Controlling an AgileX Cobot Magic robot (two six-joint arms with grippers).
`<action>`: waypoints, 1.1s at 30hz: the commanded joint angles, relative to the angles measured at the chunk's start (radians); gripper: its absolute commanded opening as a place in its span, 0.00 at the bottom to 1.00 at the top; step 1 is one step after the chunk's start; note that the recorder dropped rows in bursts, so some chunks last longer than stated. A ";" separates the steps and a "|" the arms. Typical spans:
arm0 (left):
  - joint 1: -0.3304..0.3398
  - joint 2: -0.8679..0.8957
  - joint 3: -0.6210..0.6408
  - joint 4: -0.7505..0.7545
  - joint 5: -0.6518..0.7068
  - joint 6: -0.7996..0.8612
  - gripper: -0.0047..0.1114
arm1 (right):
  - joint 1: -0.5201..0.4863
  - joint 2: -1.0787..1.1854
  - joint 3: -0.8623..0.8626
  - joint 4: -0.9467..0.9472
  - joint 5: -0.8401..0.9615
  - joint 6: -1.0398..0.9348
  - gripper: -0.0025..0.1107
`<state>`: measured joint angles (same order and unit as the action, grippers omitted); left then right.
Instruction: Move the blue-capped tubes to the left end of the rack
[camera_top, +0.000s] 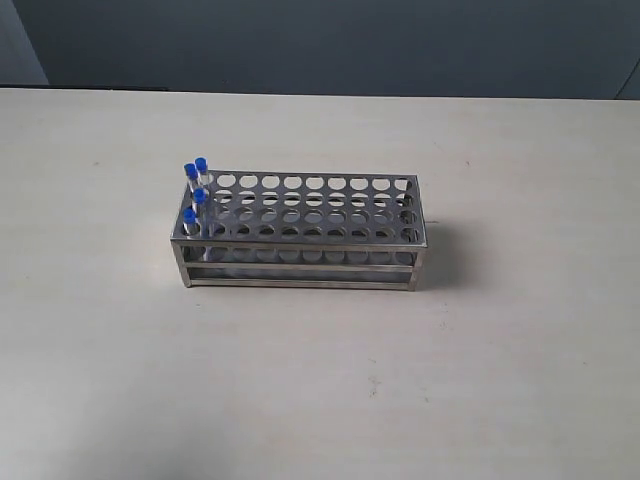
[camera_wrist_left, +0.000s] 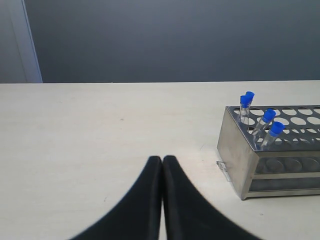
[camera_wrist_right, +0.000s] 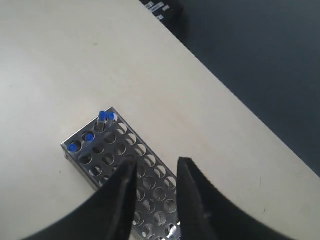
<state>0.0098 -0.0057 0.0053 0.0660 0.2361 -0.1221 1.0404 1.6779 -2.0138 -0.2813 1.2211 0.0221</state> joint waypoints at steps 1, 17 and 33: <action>-0.005 0.006 -0.005 0.002 -0.005 -0.001 0.05 | -0.002 -0.085 0.005 0.001 0.000 0.028 0.27; -0.005 0.006 -0.005 0.002 -0.005 -0.001 0.05 | -0.002 -0.277 0.005 -0.013 0.000 0.088 0.27; -0.005 0.006 -0.005 0.002 -0.005 -0.001 0.05 | -0.004 -0.412 0.121 -0.130 -0.032 0.179 0.27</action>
<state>0.0098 -0.0057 0.0053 0.0660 0.2361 -0.1221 1.0404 1.3046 -1.9610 -0.3884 1.2152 0.1955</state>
